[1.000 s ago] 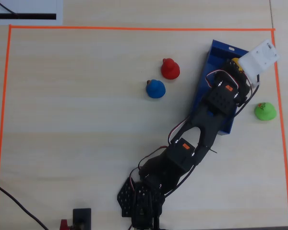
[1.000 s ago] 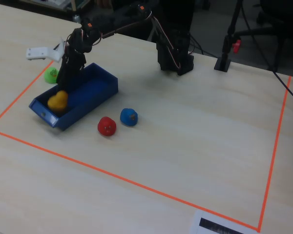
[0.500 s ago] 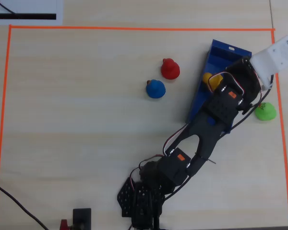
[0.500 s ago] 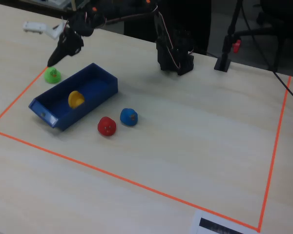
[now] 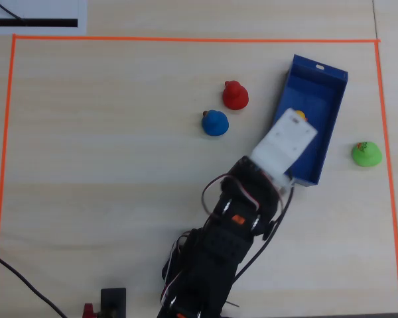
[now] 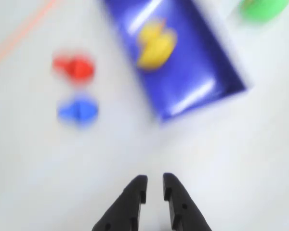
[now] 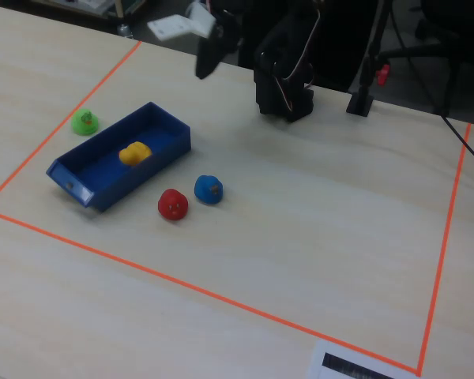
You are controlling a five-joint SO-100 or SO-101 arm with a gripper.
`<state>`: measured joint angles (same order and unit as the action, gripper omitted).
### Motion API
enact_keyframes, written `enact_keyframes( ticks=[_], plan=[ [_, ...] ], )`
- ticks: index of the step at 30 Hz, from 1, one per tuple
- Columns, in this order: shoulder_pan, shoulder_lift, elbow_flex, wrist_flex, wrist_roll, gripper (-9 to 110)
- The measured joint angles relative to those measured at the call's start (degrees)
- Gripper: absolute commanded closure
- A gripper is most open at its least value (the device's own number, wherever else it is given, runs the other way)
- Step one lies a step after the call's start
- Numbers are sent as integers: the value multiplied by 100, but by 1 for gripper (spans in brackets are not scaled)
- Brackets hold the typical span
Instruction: Grasp yellow duck and put it into box.
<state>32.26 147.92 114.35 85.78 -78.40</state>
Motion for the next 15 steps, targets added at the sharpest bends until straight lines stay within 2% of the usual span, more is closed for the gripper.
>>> enact_keyframes(
  ticks=[7,15],
  plan=[
    [-2048,3296,3155,448,-536,101],
    [-3041,3876,5019,-97,-650,101]
  ],
)
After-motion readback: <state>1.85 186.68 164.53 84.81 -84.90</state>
